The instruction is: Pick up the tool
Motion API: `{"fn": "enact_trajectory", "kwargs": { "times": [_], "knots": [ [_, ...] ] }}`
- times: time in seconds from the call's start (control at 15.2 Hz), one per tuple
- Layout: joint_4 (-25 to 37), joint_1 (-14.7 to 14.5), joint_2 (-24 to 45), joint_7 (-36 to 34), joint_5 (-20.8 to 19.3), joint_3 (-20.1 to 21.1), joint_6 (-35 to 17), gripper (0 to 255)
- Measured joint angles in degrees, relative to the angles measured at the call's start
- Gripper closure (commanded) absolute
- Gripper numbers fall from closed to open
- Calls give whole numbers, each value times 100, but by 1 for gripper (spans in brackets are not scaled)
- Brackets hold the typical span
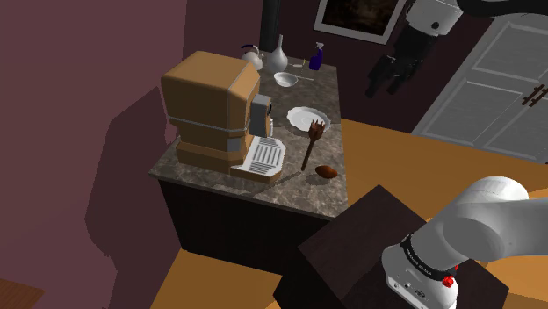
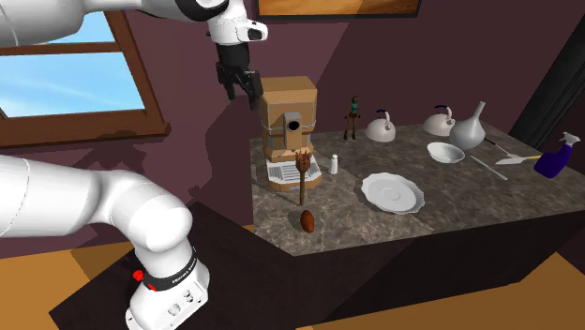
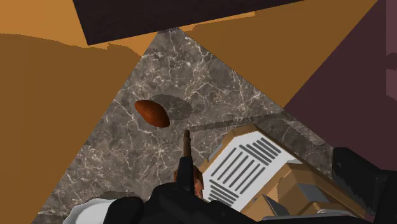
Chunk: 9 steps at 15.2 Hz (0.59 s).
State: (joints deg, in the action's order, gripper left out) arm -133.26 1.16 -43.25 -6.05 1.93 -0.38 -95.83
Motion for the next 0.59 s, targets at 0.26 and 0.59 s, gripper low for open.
{"fn": "enact_trajectory", "kwargs": {
  "times": [0.26,0.59],
  "knots": [
    [-172,6,231,200,-39,-129,-402,0],
    [-358,-5,908,639,-68,-395,-1280,0]
  ]
}}
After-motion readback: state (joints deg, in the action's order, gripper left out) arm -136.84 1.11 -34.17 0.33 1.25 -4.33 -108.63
